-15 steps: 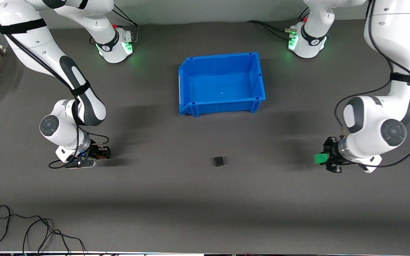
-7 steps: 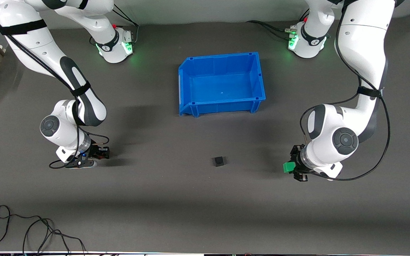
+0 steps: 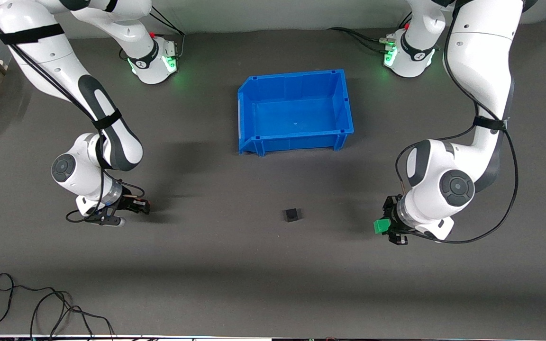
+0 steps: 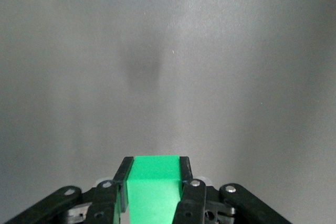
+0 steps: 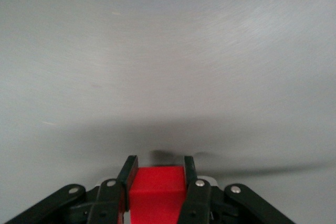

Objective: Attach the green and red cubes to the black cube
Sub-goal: 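Carry the red cube and green cube toward the black cube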

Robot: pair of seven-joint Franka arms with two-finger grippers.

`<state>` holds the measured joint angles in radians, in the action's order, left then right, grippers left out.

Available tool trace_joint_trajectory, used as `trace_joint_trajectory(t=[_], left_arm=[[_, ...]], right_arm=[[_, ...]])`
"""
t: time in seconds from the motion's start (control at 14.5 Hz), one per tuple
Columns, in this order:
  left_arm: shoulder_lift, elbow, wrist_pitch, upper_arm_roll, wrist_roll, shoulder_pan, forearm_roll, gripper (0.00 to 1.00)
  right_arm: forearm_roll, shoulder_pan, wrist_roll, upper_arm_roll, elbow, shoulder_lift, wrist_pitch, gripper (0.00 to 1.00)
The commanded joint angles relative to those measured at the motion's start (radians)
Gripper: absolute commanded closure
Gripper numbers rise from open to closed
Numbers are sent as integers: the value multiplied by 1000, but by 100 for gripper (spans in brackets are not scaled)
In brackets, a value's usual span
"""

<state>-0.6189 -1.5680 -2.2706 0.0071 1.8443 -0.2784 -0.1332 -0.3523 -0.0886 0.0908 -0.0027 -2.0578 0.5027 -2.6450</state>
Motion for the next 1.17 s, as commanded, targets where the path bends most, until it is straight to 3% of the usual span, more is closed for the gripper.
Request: trace_joint_trajectory(t=[0.0, 0.21, 0.48, 0.69, 0.83, 1.03, 1.1], left_arm=[[-99, 92, 20, 16, 87, -71, 1, 100], [-125, 97, 13, 16, 146, -117, -3, 100], [-235, 184, 19, 16, 349, -206, 3, 100], [-243, 186, 8, 16, 418, -228, 0, 100], [-245, 195, 5, 16, 456, -246, 0, 100], [-254, 223, 2, 16, 484, -262, 0, 100], [-258, 238, 3, 16, 492, -263, -2, 100]], right_arm=[[-128, -98, 278, -2, 48, -24, 51, 100], [-136, -190, 675, -3, 117, -9, 57, 100], [-123, -279, 1047, -5, 203, 20, 89, 100], [-113, -348, 1288, -8, 269, 36, 111, 100], [-16, -376, 1447, -11, 380, 107, 186, 100], [243, -434, 1752, -6, 636, 256, 359, 100], [271, -437, 1806, -6, 715, 302, 412, 100]])
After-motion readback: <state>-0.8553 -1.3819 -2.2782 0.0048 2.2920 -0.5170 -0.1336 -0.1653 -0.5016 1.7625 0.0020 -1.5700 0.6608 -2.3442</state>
